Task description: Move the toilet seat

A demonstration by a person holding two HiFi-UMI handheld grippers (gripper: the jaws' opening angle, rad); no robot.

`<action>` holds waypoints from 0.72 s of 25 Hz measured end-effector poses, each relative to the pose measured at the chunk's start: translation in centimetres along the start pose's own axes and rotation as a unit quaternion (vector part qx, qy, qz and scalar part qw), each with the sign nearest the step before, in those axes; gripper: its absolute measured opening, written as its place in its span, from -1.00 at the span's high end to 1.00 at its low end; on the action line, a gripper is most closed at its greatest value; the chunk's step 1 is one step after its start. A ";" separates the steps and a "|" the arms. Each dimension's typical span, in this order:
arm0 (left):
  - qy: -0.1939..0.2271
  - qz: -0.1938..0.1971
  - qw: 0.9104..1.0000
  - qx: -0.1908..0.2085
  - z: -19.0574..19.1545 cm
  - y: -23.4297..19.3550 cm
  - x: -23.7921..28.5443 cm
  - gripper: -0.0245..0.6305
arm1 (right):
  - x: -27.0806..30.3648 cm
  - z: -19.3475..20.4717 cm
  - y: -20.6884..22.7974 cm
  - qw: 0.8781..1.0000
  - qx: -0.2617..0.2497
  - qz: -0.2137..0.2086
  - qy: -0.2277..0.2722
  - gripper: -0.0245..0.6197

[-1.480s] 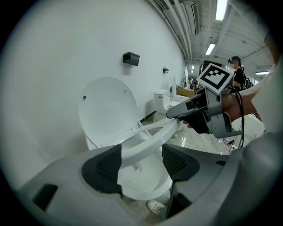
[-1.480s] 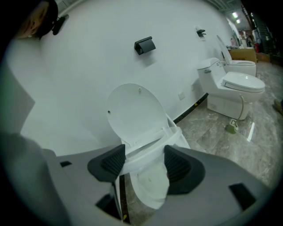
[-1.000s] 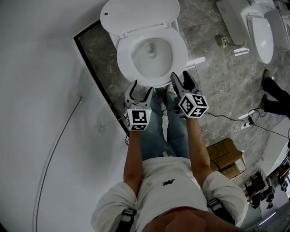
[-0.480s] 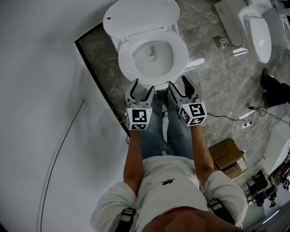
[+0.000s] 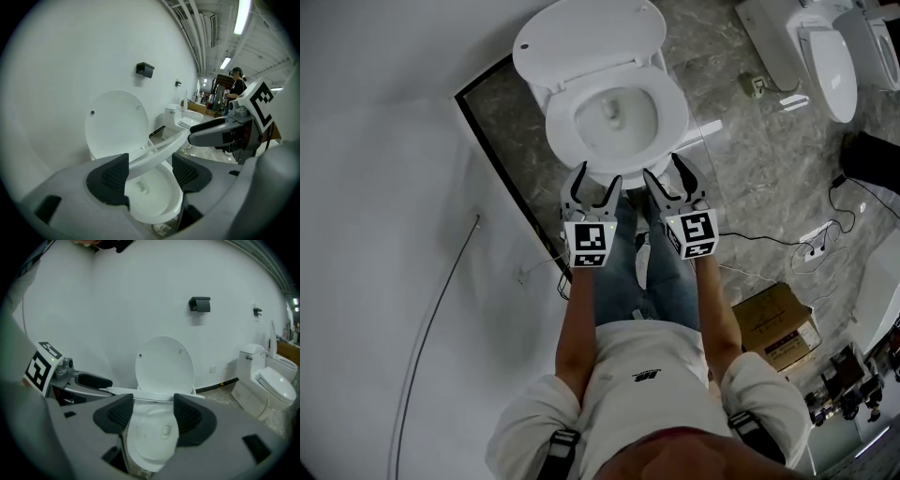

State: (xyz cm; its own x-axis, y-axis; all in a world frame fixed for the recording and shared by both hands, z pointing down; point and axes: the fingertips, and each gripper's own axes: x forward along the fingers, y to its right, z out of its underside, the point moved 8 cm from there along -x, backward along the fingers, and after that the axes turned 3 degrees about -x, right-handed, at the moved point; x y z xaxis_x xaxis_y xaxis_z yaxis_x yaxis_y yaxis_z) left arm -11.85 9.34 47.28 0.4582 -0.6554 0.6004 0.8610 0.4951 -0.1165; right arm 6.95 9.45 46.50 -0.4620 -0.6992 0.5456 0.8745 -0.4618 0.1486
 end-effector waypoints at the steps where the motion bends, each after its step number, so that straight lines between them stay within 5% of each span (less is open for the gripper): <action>1: 0.001 0.000 1.000 -0.001 -0.1 -0.1 0.0 -0.02 | 0.1 -0.2 -0.1 1.000 -0.006 0.000 0.000 0.03; 18: 0.013 0.001 1.000 -0.015 -2.7 -1.5 0.1 -0.02 | 1.0 -3.4 0.6 0.999 -0.020 -0.021 0.012 0.05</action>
State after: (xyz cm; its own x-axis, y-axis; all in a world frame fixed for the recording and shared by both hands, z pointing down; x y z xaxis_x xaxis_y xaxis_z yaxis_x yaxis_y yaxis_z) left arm -12.47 7.00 45.35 0.4655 -0.6694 0.5790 0.8661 0.4790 -0.1426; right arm 6.51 6.68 44.33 -0.5016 -0.6918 0.5193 0.8479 -0.5123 0.1365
